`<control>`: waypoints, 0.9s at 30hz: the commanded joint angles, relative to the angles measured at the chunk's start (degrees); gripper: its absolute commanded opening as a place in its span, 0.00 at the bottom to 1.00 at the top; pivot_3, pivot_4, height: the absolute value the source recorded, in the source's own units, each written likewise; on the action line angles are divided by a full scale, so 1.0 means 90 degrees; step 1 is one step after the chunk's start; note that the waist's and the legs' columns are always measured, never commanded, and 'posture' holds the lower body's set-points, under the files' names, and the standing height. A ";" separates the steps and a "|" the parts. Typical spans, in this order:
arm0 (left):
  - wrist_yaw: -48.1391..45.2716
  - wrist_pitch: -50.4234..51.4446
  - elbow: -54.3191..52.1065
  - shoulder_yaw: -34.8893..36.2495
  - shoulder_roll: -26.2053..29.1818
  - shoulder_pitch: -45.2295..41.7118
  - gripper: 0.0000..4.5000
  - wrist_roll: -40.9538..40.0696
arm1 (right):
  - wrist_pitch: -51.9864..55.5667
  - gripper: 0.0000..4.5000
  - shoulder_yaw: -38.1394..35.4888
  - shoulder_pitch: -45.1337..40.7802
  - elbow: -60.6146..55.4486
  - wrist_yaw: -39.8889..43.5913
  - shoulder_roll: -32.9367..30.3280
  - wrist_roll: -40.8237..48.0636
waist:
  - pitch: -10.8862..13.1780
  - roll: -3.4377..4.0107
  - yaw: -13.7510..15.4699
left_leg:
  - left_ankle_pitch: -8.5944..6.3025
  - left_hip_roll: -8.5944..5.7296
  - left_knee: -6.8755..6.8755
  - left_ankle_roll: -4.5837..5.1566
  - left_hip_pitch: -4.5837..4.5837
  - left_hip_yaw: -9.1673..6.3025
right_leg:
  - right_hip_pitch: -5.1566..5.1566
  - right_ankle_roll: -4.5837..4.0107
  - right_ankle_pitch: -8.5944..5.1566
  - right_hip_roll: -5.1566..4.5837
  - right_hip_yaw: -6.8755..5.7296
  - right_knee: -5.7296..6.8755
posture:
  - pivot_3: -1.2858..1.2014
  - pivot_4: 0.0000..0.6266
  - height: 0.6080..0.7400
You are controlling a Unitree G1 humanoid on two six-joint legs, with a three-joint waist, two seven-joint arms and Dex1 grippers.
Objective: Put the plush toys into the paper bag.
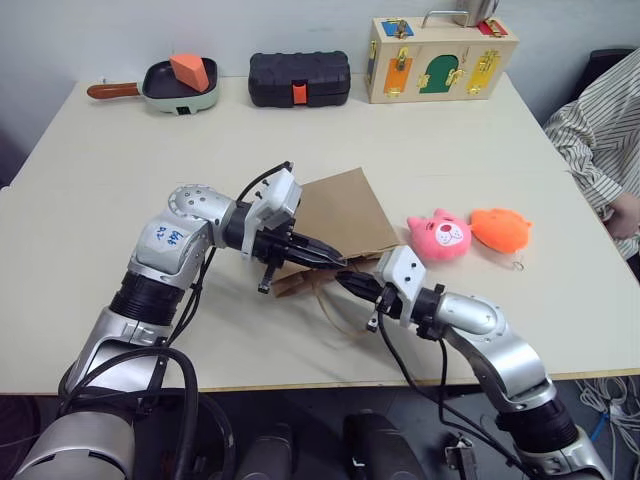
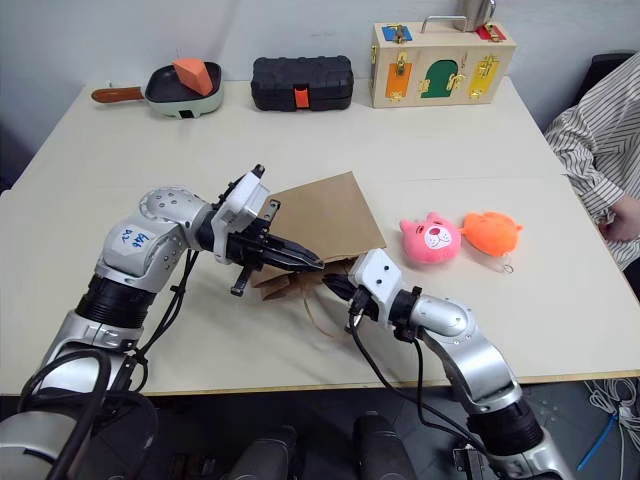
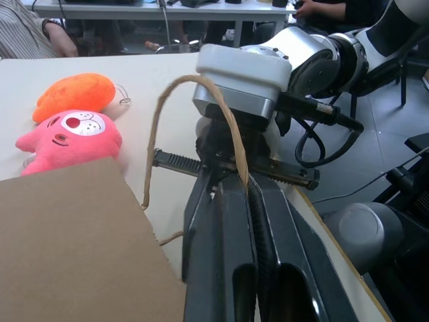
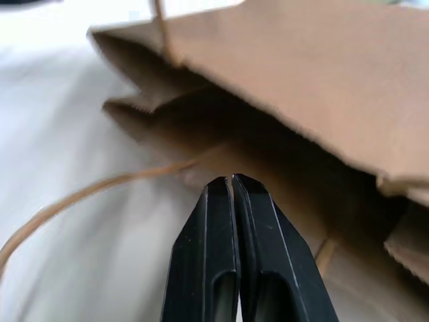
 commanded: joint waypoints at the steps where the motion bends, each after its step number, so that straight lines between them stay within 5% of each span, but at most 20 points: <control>1: 0.0042 0.0028 -0.0286 0.0145 -0.0066 -0.0040 0.00 -0.0004 | -0.0043 0.02 0.0093 -0.0371 0.0314 -0.0285 0.0218 -0.0366 | 0.0000 0.0000 -0.0051 | 0.0000 -0.0001 0.0000 0.0000 0.0000 0.0000 | 0.0000 0.0000 0.0000 -0.0003 -0.0005 0.0002 | 0.52 0.24 1.00; 13: 0.0548 0.0449 -0.0132 0.0705 -0.0311 -0.0504 0.00 -0.0158 | -0.0264 0.02 0.0790 -0.0964 0.2186 -0.0926 0.0615 -0.1962 | -0.0004 0.0003 -0.0227 | 0.0000 -0.0019 -0.0001 0.0000 0.0007 0.0000 | -0.0010 -0.0001 0.0000 -0.0069 -0.0130 0.0054 | 0.52 0.24 1.00; 20: 0.0944 0.0953 0.0291 0.1270 -0.0375 -0.1191 0.00 -0.0362 | -0.0383 0.02 0.0737 -0.0803 0.2153 -0.0756 0.0564 -0.2052 | -0.0035 0.0004 -0.0273 | 0.0000 -0.0046 0.0002 0.0000 0.0017 -0.0001 | 0.0001 -0.0001 0.0000 -0.0090 -0.0129 0.0055 | 0.52 0.24 1.00; 27: 0.0865 0.0912 -0.0239 0.1101 -0.0362 -0.0653 0.00 -0.0247 | -0.0528 0.02 0.0393 -0.0716 0.1700 -0.0590 0.0596 -0.1764 | -0.0070 0.0013 -0.0268 | 0.0000 -0.0047 -0.0002 0.0000 0.0018 -0.0012 | 0.0001 -0.0001 0.0000 -0.0090 -0.0130 0.0055 | 0.52 0.24 1.00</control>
